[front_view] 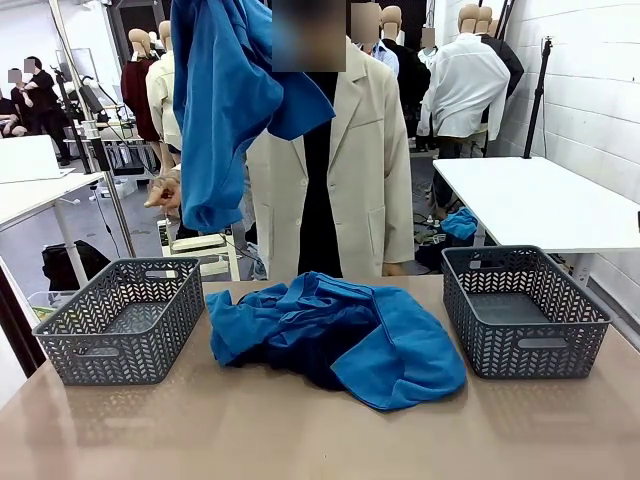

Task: Sort the tops and bottoms.
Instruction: Sort the clothes according to human instructions.

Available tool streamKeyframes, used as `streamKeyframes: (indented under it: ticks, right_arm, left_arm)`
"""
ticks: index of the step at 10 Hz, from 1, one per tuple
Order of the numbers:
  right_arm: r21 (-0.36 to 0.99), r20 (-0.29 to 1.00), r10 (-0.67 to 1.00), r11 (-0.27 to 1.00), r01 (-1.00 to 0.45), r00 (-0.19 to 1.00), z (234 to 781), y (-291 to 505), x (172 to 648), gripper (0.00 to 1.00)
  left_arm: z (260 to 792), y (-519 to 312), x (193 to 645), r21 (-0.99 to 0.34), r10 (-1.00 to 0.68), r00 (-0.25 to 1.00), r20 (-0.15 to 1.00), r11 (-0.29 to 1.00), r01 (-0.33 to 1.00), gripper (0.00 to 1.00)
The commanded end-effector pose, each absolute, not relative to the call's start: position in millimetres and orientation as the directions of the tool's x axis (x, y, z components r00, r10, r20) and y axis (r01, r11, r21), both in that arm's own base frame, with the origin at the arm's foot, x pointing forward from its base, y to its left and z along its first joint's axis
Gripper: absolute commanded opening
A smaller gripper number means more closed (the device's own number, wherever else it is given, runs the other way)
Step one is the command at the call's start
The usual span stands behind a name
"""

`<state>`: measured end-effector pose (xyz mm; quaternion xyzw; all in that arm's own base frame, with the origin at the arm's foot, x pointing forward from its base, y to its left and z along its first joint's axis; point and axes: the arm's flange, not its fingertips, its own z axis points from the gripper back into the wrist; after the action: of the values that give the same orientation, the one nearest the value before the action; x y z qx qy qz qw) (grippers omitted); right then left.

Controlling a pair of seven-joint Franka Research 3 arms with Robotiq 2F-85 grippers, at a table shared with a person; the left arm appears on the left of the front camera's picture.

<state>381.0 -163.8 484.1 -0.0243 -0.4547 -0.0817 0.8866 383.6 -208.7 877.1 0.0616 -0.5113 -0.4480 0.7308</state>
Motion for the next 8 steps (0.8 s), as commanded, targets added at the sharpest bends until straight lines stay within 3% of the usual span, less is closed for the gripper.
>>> streamKeyframes:
  ticks: [1, 8]
  right_arm:
    - [0.044, 0.805, -0.135, 0.985, 0.169, 0.577, 483.4, -164.2, 380.4, 1.00]
    - [0.044, 0.805, -0.135, 0.985, 0.169, 0.577, 483.4, -164.2, 380.4, 1.00]
  left_arm:
    - [881.6, -205.2, 380.4, 0.563, -0.723, 0.063, 0.688, 0.586, 0.582, 0.00]
    - [881.6, -205.2, 380.4, 0.563, -0.723, 0.063, 0.688, 0.586, 0.582, 0.00]
